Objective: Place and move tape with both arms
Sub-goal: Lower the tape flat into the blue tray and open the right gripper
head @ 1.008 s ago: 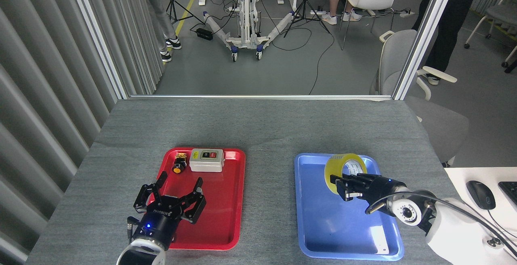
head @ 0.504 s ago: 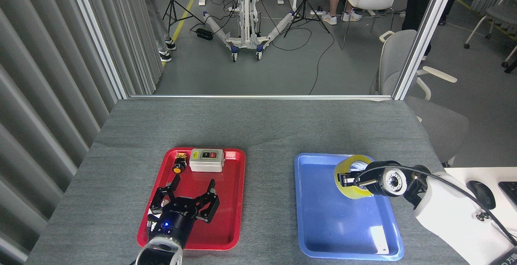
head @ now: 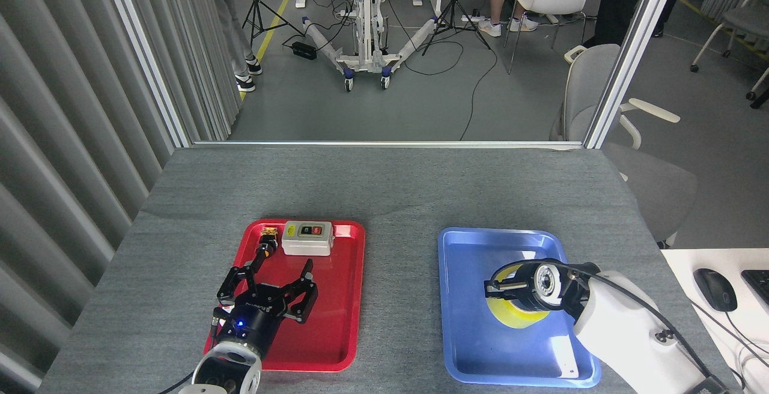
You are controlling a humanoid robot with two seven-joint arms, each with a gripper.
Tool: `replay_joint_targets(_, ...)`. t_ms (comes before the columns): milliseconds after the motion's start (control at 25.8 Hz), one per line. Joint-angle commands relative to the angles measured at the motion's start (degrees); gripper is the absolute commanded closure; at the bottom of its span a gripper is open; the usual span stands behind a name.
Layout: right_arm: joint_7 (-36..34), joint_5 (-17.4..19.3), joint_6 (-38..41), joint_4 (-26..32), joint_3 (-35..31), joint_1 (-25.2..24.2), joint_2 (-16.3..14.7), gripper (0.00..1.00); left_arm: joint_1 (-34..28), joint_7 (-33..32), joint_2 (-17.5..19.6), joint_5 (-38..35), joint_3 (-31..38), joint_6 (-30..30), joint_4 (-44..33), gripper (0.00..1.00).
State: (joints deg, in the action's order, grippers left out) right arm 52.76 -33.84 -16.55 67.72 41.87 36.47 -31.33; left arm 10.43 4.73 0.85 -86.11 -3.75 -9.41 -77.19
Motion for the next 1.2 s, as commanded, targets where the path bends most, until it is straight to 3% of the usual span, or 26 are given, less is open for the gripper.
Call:
replay_joint_targets(0, 0.7, -2.6, -0.1, -3.7, -1.4, -0.1, 2.5, 0.95, 0.6, 0.4, 0.3, 0.0, 0.1, 0.4, 1.6, 0.01)
replay_joint_targets(271, 0.4, -2.9, -0.2, -4.6, -1.7, 0.2, 4.0, 0.95, 0.9, 0.5, 1.0, 0.2, 0.3, 0.6, 2.9, 0.01)
replay_joint_targets(388, 0.2, -2.8, -0.2, -4.7, -1.7, 0.3, 4.7, 0.89, 0.8, 0.5, 1.3, 0.3, 0.4, 1.4, 3.0, 0.01)
replay_joint_targets(465, 0.2, -2.9, -0.3, -5.0, -1.7, 0.4, 4.8, 0.68, 0.6, 0.8, 1.3, 0.4, 0.4, 4.0, 2.9, 0.01)
replay_joint_targets(620, -1.2, -3.0, -0.3, -5.2, -1.8, 0.4, 4.8, 0.04, 0.1, 0.8, 1.4, 0.9, 0.6, 4.8, 2.7, 0.01)
replay_joint_targets(853, -1.3, -2.6, 0.7, -5.1, -2.8, 1.1, 4.7, 0.01, -0.1, 0.8, 1.7, 2.3, 3.9, 5.2, 2.7, 0.01)
replay_joint_targets(1047, -3.9, -3.3, 11.0, -3.8, -13.7, -1.4, 4.9, 0.01, -0.4, 0.9, 1.9, 6.3, 5.6, 4.5, 2.9, 0.00)
replay_joint_targets(1124, -11.0, -6.2, 16.2, -2.8, -18.5, -4.3, 4.9, 0.01, -1.6, 0.9, 2.0, 6.7, 5.7, 4.4, 2.7, 0.00)
replay_joint_targets(1163, -15.1, -9.3, 18.3, -2.2, -21.5, -5.8, 5.3, 0.01, -2.0, 0.9, 2.0, 6.7, 5.7, 4.3, 2.4, 0.00)
